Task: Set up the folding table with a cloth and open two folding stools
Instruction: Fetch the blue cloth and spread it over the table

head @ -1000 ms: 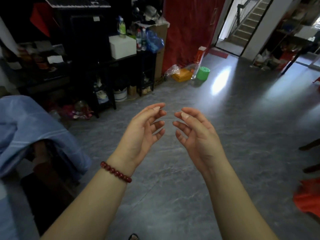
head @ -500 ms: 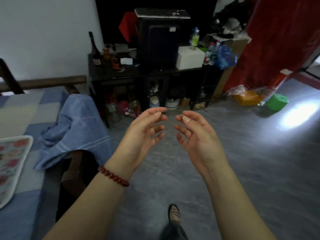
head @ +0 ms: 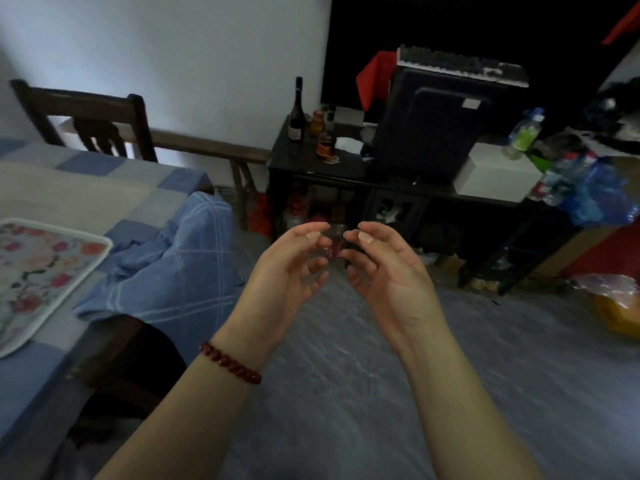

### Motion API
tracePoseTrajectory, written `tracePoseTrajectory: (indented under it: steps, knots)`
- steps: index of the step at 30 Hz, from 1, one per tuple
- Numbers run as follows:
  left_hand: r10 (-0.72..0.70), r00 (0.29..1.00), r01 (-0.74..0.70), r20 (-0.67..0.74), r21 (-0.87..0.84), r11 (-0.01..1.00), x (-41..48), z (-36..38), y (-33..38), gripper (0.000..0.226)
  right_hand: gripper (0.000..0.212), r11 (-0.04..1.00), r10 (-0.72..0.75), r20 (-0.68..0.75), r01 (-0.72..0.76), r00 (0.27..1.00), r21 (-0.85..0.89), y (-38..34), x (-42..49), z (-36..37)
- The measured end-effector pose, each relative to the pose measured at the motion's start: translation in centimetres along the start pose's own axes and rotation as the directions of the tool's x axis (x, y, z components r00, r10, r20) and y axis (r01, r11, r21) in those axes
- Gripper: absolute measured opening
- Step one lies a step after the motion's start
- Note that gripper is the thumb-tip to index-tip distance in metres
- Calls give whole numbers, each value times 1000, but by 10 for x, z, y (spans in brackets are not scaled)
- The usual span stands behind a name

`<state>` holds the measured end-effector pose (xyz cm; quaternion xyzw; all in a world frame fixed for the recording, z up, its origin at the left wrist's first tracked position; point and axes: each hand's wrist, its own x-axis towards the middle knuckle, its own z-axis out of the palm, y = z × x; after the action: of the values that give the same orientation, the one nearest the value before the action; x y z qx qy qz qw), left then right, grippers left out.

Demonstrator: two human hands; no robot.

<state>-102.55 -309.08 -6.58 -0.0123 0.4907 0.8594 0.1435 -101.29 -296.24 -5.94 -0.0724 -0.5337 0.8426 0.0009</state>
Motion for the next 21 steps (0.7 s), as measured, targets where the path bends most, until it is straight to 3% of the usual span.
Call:
tracePoseTrajectory:
  steps: [4, 10, 15, 21]
  knots:
    - [65, 988, -65, -142, 2, 998, 8, -19, 12, 22, 16, 994, 105, 154, -102, 982, -24, 11, 33, 23]
    - [130, 941, -149, -314, -37, 988, 37, -53, 36, 21, 18, 982, 184, 271, -167, 945, -83, 24, 79, 55]
    - [127, 936, -160, -328, -76, 984, 82, -71, 50, 22, 19, 981, 182, 280, -155, 943, -114, 28, 127, 74]
    - [235, 923, -262, -304, -50, 964, 132, -95, 79, 19, 20, 989, 134, 326, -103, 936, -110, 22, 184, 105]
